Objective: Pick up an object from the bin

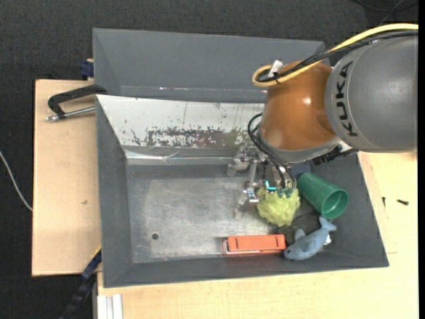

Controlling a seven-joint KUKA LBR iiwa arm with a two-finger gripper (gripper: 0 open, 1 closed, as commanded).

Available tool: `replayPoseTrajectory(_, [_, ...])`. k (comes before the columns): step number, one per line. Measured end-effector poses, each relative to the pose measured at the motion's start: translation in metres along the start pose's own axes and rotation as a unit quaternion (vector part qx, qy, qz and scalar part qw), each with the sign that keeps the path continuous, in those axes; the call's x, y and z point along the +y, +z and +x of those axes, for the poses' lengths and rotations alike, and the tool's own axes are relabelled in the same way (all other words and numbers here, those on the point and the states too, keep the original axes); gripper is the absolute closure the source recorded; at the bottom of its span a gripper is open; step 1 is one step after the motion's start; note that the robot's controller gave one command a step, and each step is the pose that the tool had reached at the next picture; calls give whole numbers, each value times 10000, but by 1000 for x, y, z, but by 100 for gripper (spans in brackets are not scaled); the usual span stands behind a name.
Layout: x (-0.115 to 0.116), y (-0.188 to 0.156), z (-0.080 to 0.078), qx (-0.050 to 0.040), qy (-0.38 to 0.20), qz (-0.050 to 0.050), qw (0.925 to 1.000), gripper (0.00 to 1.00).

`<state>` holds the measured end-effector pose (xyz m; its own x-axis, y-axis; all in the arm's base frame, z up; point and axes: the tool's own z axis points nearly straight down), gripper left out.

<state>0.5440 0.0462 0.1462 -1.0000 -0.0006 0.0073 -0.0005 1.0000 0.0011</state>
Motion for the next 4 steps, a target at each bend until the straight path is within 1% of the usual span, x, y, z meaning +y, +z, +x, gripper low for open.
replayPoseTrajectory(1, [0,-4,-2,-40,3,-2,10000,0])
replayPoseTrajectory(2, [-66,41,34,-40,-264,0,9996,100])
replayPoseTrajectory(3, [-66,41,34,-40,-264,0,9996,100])
replayPoseTrajectory(4, [-68,-5,37,-22,-379,-1,9993,100])
